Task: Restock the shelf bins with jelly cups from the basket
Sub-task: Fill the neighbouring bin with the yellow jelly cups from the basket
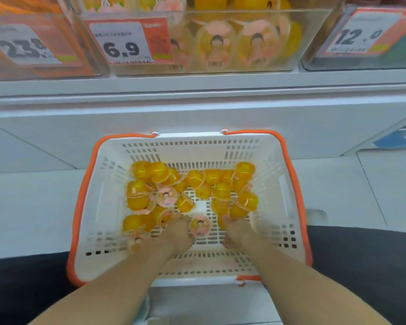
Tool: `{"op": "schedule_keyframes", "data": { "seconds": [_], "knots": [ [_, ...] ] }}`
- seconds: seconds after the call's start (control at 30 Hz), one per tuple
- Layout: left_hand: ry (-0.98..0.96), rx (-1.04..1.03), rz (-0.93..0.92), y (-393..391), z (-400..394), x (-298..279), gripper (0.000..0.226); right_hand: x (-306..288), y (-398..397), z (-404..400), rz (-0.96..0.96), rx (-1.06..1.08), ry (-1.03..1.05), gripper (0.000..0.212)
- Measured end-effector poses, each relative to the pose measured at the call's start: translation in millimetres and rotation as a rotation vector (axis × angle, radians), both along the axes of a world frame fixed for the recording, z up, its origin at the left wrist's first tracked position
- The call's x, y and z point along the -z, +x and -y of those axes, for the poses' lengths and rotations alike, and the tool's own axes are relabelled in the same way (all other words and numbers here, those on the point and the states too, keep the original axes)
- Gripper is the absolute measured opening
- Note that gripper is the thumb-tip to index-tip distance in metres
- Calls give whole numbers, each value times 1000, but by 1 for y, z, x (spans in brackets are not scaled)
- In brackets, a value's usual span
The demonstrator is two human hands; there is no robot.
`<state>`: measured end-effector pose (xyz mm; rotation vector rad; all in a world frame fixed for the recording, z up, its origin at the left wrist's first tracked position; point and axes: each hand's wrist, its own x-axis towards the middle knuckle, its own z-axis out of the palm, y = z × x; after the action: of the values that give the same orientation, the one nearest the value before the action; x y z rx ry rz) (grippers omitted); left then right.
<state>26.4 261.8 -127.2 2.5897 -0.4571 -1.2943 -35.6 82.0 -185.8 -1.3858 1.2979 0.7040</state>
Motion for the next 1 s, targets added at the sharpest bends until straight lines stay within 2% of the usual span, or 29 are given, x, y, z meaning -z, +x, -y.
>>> {"op": "schedule_keyframes", "data": {
  "seconds": [0.1,0.17,0.23,0.37,0.43,0.5,0.57,0.63,0.73,0.8,0.9,1.0],
  "knots": [
    [-54,-159,-54,-7,5,9,60,-20,9,-5,7,447,179,35],
    [-36,-133,-41,-11,7,12,49,-20,10,-1,17,573,173,26],
    [-19,-123,-20,-13,7,17,47,-21,8,2,-8,541,158,26],
    [-84,-331,-32,-11,11,28,30,-19,3,4,-89,281,157,24],
    [-127,-405,-16,-11,10,32,15,-11,-4,7,-145,14,42,12],
    [-155,-405,-29,-14,11,32,12,-8,-8,9,-190,-256,-40,4],
    [-169,-328,-32,-15,11,31,17,-19,-7,9,-175,-362,-100,20],
    [-167,-224,-19,-13,9,26,27,-43,-2,8,-159,-436,-141,15],
    [-135,-104,-24,-1,4,14,28,-75,12,5,-153,-528,-104,9],
    [-119,-41,-65,12,0,-1,26,-94,25,8,-71,-487,-133,2],
    [-124,33,-80,36,-7,-38,19,-139,53,14,11,-549,-155,10],
    [-229,-17,11,65,-9,-91,18,-202,85,22,187,-676,-228,24]
  ]
}}
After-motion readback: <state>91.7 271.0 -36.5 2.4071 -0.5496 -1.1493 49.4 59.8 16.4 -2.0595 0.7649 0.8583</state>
